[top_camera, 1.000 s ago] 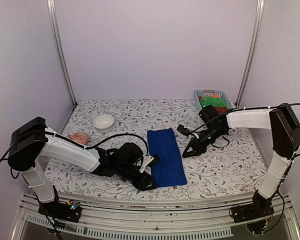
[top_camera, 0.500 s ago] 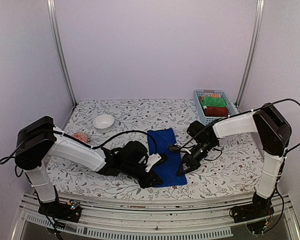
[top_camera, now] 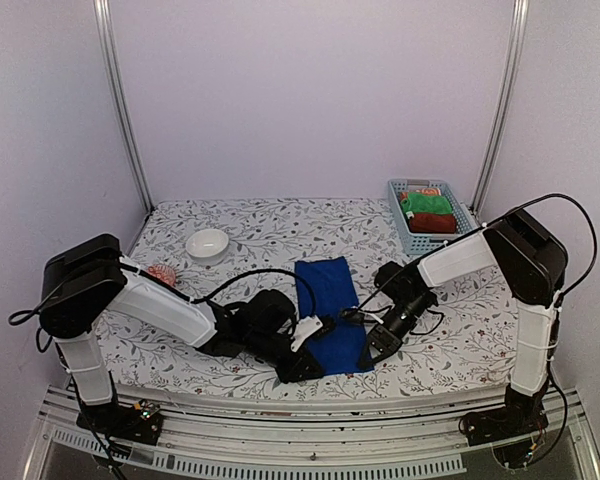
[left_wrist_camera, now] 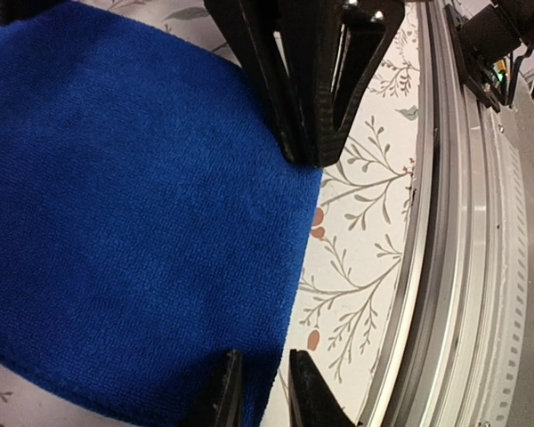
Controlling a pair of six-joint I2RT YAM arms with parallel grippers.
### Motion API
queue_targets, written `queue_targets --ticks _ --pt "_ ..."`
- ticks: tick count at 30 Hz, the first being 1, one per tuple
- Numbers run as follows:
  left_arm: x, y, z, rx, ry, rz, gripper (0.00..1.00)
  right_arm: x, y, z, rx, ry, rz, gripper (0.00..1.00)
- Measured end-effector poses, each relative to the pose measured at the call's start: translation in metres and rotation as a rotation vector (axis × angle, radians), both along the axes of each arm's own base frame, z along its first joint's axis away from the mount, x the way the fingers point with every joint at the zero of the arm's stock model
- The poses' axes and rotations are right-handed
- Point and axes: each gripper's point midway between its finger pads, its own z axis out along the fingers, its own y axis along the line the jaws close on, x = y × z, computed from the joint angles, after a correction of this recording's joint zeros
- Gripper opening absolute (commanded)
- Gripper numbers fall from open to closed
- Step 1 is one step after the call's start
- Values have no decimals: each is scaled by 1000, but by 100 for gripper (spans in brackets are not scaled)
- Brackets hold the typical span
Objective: Roll the towels
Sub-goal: Smooth out the towel at the center of the board.
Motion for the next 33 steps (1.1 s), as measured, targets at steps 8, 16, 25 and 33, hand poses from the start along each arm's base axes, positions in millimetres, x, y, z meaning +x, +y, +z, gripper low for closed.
queue_targets --ticks 8,16,25,33 --pt "2 11 8 45 -64 -12 43 -2 0 7 16 1 13 17" --pt "12 9 33 142 -299 -73 45 7 -7 56 138 -75 12 25" --pt "10 -16 30 227 -411 -209 44 53 -37 79 186 -161 -130 27" --pt "2 -7 -4 329 -390 -277 43 59 -40 83 191 -188 -143 28"
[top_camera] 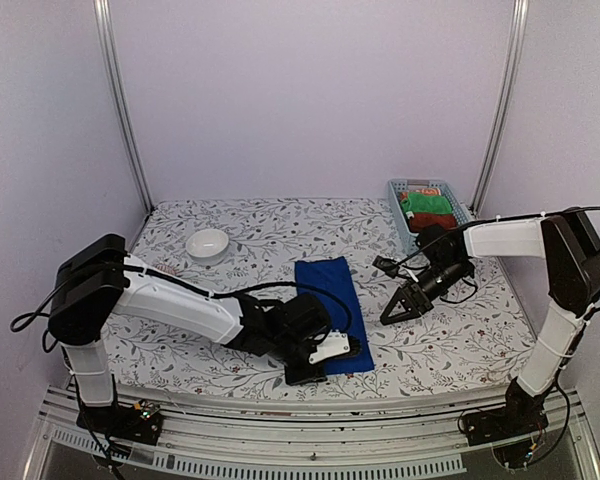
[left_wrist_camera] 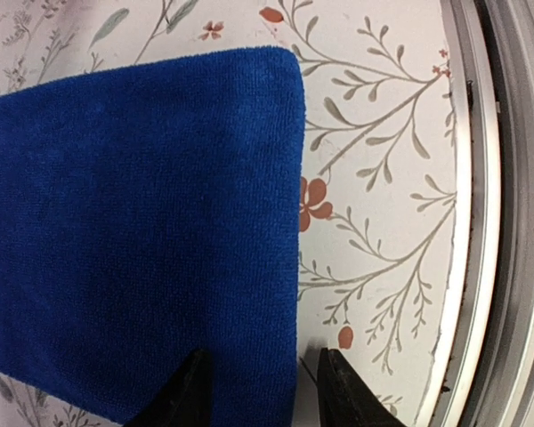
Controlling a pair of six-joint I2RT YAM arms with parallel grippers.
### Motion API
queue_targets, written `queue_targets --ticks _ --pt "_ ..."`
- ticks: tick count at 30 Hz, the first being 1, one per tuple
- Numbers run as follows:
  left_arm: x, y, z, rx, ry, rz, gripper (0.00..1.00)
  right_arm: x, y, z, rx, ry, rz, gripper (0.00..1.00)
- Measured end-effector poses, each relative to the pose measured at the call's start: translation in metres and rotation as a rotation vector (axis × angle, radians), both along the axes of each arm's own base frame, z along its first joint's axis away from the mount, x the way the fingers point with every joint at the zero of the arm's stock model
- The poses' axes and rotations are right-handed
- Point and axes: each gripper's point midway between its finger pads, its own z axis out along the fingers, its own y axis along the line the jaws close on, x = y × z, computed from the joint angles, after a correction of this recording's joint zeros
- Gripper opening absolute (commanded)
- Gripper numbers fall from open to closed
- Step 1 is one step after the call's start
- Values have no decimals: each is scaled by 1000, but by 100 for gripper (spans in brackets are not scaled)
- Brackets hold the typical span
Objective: Roll the towels
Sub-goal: Smooth out the towel at the center of the board, then pick up the towel from the center of the board.
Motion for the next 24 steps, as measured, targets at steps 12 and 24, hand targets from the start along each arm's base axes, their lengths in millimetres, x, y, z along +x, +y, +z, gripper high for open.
queue_targets --ticks 12,24 --pt "5 -4 -3 25 -57 -16 29 1 0 0 0 -4 0 29" --pt "9 -12 -2 13 -92 3 0 10 -5 31 2 -195 -20 29"
